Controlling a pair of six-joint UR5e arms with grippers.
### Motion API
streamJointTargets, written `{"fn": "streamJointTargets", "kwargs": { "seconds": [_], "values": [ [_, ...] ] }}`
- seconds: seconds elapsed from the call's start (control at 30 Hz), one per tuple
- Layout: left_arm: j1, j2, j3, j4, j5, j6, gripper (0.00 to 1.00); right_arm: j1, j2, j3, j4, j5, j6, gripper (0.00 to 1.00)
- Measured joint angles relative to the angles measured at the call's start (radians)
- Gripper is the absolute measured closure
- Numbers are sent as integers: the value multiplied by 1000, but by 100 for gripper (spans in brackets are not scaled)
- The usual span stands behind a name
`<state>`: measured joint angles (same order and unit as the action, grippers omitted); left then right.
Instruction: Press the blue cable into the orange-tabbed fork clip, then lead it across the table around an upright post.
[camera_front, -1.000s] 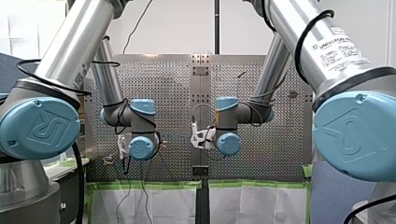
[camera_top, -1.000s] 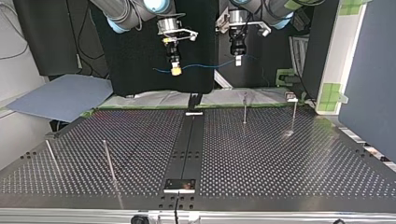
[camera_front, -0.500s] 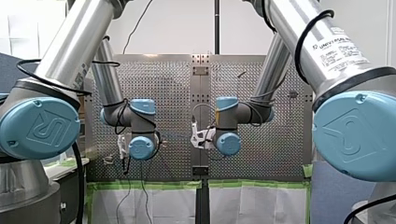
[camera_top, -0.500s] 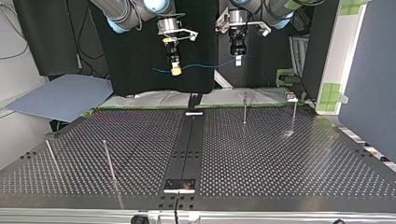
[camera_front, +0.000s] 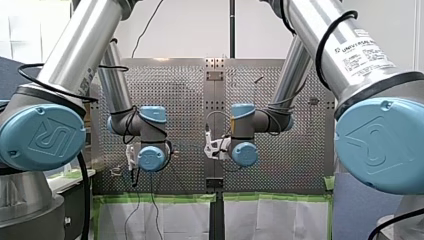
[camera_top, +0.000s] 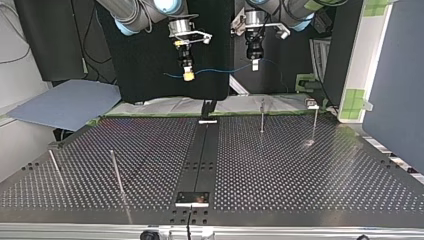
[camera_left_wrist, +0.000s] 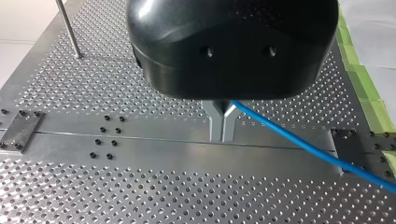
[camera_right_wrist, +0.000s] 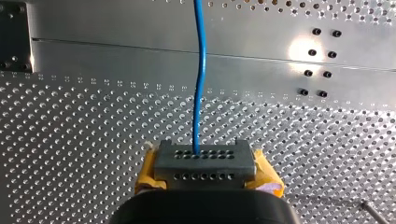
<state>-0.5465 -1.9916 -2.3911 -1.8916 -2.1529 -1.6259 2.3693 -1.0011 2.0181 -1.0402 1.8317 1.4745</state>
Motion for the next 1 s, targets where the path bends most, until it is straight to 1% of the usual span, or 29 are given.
{"fn": "streamJointTargets", "kwargs": {
  "seconds": [0.23,0.5,1.0],
  "values": [
    [-1,0,-1,0,1,0,100,0,0,0,0,0,0,100],
    [-9,-17,-12,2,2,10,100,1,-1,-1,1,0,0,100],
    [-9,-18,-12,2,2,11,100,1,-1,-2,2,0,0,100]
  ]
}}
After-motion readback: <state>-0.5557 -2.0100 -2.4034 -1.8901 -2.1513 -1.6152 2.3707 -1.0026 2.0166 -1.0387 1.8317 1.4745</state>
